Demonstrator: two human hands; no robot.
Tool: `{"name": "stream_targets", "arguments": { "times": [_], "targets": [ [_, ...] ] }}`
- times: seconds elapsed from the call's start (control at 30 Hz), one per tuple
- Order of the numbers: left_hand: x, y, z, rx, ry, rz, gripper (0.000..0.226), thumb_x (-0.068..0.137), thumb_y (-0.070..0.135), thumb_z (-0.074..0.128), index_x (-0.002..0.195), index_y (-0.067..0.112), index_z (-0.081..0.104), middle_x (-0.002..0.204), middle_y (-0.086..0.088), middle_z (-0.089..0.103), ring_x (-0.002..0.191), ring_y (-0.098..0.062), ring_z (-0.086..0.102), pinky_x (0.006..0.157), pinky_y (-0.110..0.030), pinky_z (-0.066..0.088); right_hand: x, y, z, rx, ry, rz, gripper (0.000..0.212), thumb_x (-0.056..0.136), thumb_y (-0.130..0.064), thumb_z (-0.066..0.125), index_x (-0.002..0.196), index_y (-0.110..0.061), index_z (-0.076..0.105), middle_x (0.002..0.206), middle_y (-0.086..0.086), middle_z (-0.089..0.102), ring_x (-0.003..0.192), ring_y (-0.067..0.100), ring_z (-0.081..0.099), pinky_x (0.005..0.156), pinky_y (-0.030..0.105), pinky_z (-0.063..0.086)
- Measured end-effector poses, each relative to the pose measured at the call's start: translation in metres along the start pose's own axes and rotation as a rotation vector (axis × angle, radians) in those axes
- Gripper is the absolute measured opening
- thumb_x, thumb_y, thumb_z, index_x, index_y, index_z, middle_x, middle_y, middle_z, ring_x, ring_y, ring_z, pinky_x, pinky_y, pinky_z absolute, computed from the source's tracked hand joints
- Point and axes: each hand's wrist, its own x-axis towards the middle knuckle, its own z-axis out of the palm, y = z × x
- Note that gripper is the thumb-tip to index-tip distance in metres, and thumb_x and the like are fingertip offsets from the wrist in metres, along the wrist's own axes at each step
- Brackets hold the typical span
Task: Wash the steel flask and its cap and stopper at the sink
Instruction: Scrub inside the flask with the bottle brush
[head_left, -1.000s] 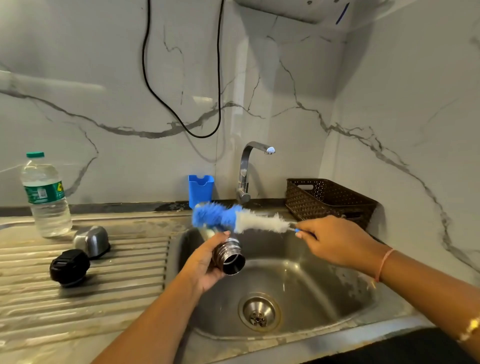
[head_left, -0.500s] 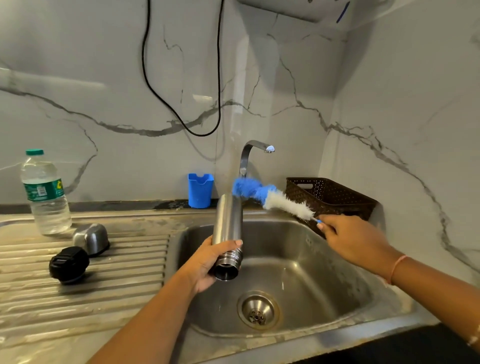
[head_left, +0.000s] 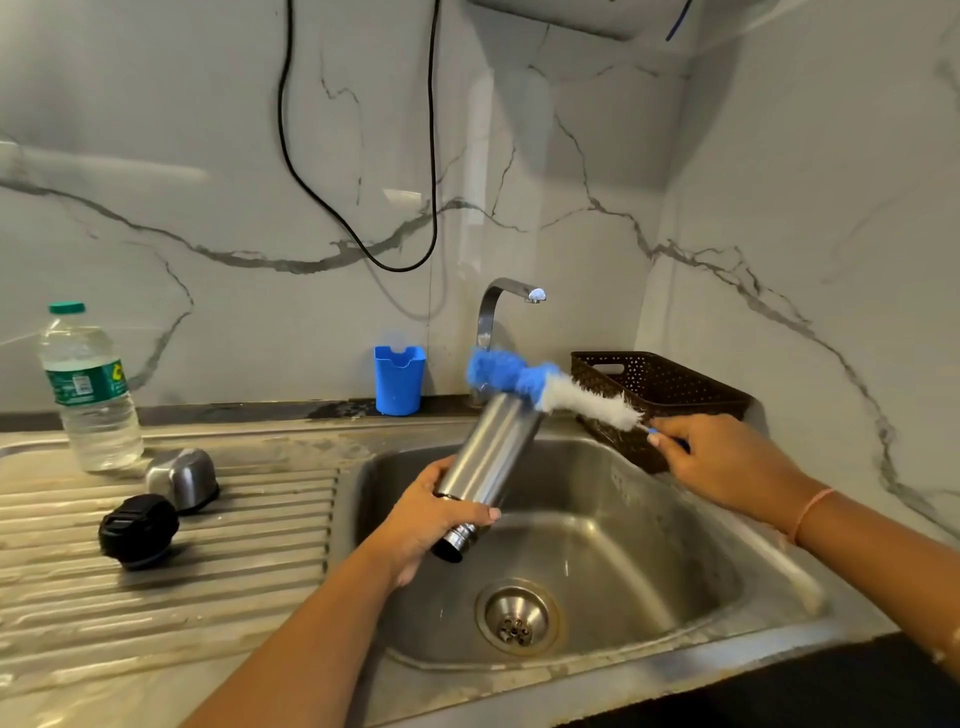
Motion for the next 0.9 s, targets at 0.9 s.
{"name": "stream_targets", "arguments": {
  "times": [0.9],
  "targets": [
    [-0.002, 0.004, 0.002, -0.18, 0.022, -0.081, 0.035, 0.077, 0.008, 0.07, 0.108, -0.002, 0.057, 0.081, -0.017, 0.066, 0.06, -0.02, 0.064, 0.05, -0.025, 0.052, 0.002, -0.003, -0.011, -0.072, -0.013, 0.019, 0.035, 0.099, -0.036, 0.039, 0.127, -0.029, 0.058, 0.104, 0.003, 0.07, 0.091, 0.024, 0.064, 0.083, 0.037, 0.052]
  ]
}}
